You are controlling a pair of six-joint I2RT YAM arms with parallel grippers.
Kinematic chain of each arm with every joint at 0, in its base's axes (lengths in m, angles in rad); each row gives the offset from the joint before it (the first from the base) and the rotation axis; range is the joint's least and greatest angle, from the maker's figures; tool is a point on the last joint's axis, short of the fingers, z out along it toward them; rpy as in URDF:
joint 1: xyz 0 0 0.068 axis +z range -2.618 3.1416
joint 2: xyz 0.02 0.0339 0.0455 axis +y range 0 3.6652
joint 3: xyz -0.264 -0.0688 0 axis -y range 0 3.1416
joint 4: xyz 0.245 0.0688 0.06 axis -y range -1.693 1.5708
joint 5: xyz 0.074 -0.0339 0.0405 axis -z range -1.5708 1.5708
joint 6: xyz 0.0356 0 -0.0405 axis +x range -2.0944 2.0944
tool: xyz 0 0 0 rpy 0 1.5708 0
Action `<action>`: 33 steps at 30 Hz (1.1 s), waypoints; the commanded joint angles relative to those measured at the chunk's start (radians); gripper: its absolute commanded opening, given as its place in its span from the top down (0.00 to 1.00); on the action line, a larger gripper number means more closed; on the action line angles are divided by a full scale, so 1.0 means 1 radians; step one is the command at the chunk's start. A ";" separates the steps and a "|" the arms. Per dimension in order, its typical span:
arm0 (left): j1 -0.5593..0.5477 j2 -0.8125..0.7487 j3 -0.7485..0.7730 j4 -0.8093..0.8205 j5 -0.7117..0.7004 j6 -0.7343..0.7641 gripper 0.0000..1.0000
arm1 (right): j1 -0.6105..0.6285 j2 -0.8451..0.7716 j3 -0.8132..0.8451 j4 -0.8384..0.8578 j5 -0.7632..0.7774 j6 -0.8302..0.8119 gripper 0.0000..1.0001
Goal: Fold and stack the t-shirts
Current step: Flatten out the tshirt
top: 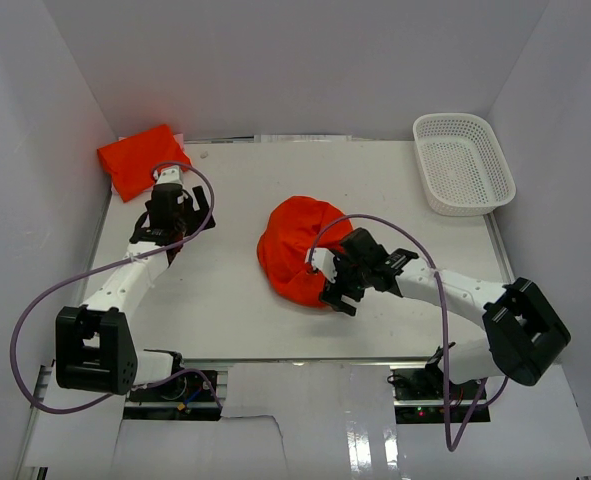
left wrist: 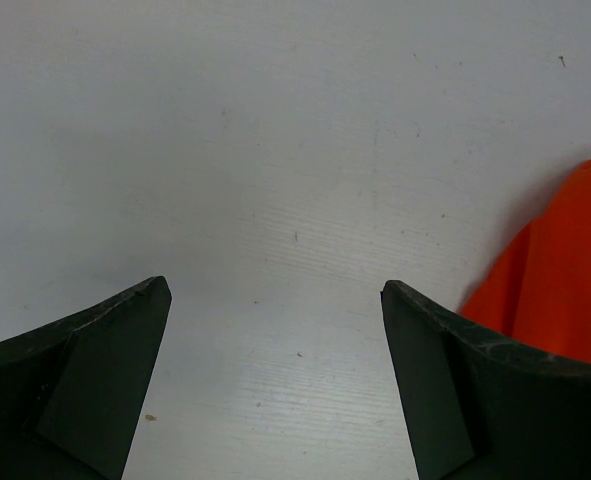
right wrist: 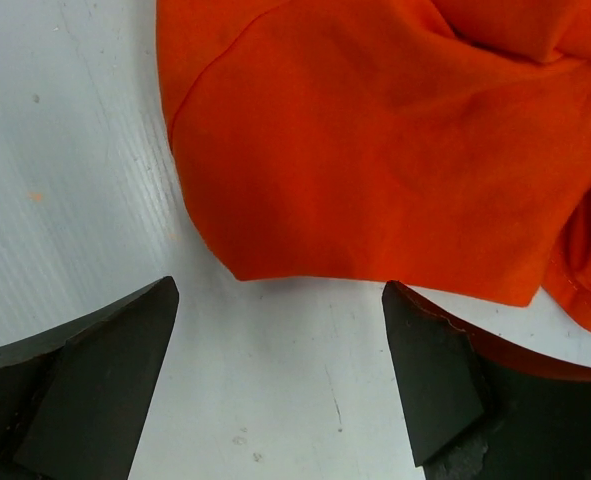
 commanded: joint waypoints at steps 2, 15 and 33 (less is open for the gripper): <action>0.007 0.002 0.036 -0.002 0.022 -0.006 0.02 | 0.007 0.052 -0.003 0.120 -0.020 -0.025 0.12; 0.009 0.009 0.034 0.004 0.008 0.002 0.02 | 0.071 0.183 0.052 0.149 -0.014 -0.029 0.46; 0.009 0.005 0.033 0.000 0.006 0.002 0.02 | -0.231 0.399 0.722 -0.358 -0.756 0.176 0.92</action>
